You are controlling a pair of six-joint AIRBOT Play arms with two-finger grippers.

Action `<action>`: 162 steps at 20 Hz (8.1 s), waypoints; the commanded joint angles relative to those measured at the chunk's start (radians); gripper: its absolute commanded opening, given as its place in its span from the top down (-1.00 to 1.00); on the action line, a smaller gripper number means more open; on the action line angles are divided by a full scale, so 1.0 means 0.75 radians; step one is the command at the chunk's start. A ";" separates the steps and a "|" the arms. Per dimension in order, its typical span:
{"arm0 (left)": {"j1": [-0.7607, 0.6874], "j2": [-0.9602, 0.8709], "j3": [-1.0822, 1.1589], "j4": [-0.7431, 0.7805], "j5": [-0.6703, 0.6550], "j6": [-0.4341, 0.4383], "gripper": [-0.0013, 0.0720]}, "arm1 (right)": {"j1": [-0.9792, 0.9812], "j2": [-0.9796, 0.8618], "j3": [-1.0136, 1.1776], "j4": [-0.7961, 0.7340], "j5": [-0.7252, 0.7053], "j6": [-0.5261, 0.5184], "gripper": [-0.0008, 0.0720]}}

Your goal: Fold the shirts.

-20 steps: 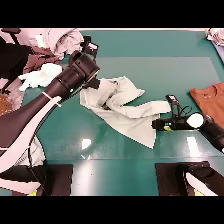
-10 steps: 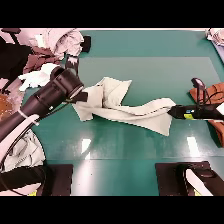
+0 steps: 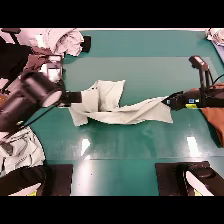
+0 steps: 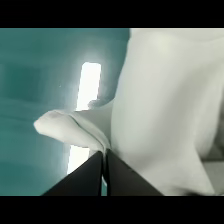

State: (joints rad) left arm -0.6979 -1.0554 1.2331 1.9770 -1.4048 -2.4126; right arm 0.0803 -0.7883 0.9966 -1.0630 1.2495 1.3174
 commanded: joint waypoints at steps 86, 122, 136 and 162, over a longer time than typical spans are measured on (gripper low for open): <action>0.671 -0.058 -0.732 -1.254 0.624 1.540 -0.69 | -0.643 -0.631 0.200 0.369 0.194 -0.149 -0.59; 0.671 -0.221 -0.722 -1.347 0.662 1.651 -0.68 | -0.643 -0.631 0.200 0.369 0.224 -0.126 -0.59; 0.671 0.111 -0.449 -1.343 0.273 1.334 0.90 | -0.643 -0.803 0.200 0.228 0.133 -0.158 -0.60; 0.671 0.298 -0.510 -1.147 0.248 1.152 0.90 | -0.474 -0.908 0.152 0.156 0.165 -0.244 0.94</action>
State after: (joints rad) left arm -0.1944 -0.8330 0.8768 1.0893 -1.1961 -1.5414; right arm -0.2939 -1.5101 1.0485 -0.9676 1.3087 1.1191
